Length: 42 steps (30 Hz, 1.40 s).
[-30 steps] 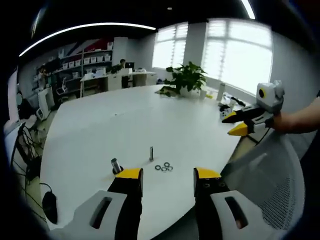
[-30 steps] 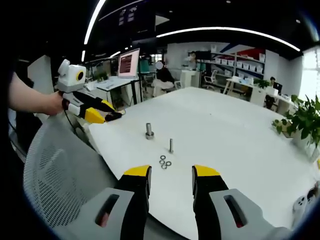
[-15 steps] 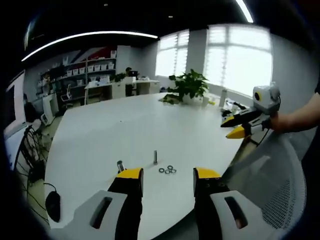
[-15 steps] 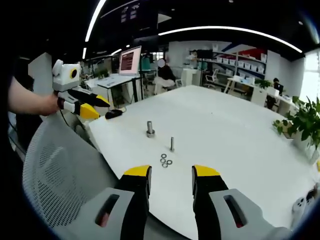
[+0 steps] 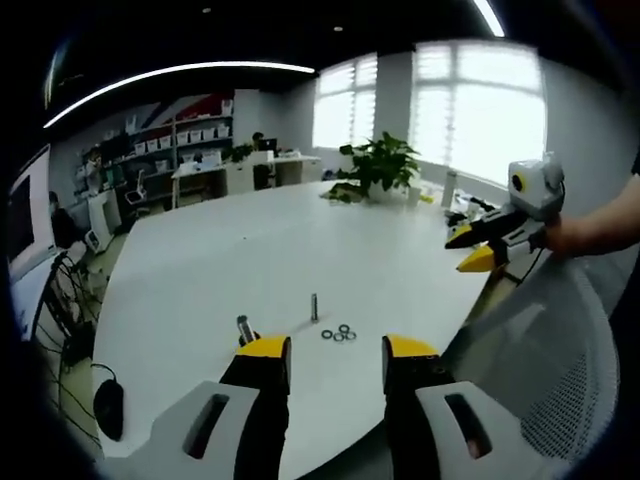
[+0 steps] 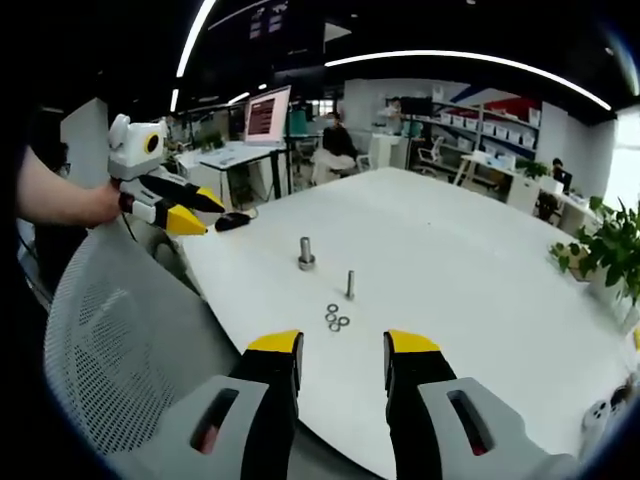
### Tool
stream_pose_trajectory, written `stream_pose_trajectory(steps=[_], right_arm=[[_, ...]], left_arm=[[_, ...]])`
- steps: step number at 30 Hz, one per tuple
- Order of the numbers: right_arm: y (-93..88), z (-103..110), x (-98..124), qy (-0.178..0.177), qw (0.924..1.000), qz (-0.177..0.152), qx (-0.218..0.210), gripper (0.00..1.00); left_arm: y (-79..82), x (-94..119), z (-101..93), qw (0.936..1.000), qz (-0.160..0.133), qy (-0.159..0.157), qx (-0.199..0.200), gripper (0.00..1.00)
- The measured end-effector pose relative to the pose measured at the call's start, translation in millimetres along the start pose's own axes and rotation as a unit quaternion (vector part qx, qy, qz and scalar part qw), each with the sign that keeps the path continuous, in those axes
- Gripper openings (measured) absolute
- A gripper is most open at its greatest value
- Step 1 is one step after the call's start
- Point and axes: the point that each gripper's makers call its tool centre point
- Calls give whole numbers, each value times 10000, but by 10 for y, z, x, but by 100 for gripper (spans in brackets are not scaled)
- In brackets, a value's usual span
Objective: Place the washer onto the threaded stud by aligning its center hole with the stud, sliding it down to the base, and recovering from edge contact or off-axis alignment until the washer reaches the visible bottom stop.
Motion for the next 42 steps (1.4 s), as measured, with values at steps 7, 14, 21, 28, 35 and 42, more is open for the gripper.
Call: stream_pose_trajectory(steps=[7,14,21,28,35,42], right_arm=[[-10,26,-19,53,10000,58,48,34],[-12,19,-4,43,10000,31,-40,34],[-15,54,-16,81,9999,65,6,34],[-60,78,-44,124,9997,198,54,34],[-120,69,-58,109,9993,335,81,34],[-211,46,-97,40,9983,572,86,34]], left_arm=[[-52,-16,29,9999,127,-30,64,34],[-78,-24,56,9998,167,15,81,33],[-114,-30,42,9996,261,-51,-4,31],[-125,-29,61,9996,269,-13,24,34],[-74,-15,30,9998,135,-113,135,33],[-114,-33,12,9994,214,-198,196,32]])
Point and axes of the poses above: the point that each gripper's makers call its tool centre point, and the gripper's own axes: x roughly backward along the fingers, z roughly to its left, y roughly out of its top, and after that the axes turned 5 degrees about -x, right-handed
